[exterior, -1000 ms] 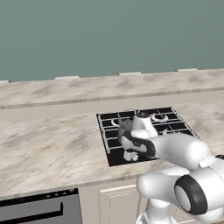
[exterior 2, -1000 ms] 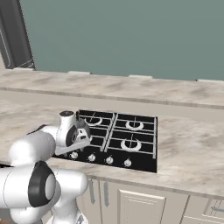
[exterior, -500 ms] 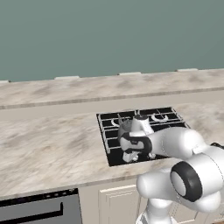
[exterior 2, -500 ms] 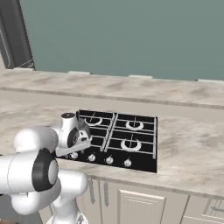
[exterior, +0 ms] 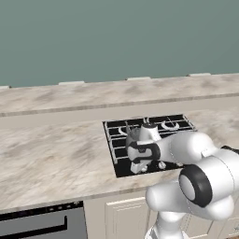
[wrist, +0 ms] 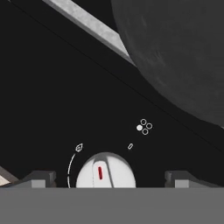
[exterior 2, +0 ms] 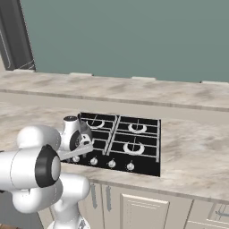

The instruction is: The kettle is done boiling. Turn off the stove, then wait for 300 timesteps before moving the kettle to the dining table.

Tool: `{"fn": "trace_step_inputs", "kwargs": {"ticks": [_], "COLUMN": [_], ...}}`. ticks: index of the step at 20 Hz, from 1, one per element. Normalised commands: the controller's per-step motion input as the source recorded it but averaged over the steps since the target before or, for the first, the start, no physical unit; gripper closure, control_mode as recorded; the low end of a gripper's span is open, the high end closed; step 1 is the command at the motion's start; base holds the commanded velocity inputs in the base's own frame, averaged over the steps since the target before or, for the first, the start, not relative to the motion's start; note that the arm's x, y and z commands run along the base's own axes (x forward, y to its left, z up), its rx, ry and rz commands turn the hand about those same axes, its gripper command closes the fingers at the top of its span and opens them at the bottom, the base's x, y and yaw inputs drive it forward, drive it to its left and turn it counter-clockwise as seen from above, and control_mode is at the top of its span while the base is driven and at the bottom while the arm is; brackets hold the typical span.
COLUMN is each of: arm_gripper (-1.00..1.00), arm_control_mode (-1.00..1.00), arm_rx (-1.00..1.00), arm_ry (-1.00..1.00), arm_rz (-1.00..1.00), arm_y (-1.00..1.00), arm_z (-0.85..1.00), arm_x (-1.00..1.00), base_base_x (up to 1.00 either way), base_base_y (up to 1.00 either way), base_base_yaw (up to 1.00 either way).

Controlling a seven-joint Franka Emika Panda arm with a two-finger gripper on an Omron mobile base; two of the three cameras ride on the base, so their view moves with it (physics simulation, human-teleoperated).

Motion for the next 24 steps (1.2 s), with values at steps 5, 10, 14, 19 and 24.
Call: {"fn": "trace_step_inputs", "kwargs": {"ticks": [5,10,14,19,24], "arm_gripper": [1.00,1.00,1.00,1.00,1.00], "arm_control_mode": [-1.00,-1.00,-1.00,-1.00,-1.00], "arm_rx": [0.00,0.00,0.00,0.00,0.00], "arm_ry": [0.00,0.00,0.00,0.00,0.00], "arm_rz": [0.00,0.00,0.00,-0.04,-0.14], "arm_y": [0.00,0.00,0.01,0.00,0.00], "arm_z": [-0.05,-0.03,-0.05,-0.06,-0.08], "arm_x": [0.00,-0.01,-0.05,-0.01,-0.02], "base_base_x": [0.00,0.00,0.00,0.00,0.00], "base_base_y": [0.00,0.00,0.00,0.00,0.00], "base_base_yaw": [0.00,0.00,0.00,0.00,0.00]}}
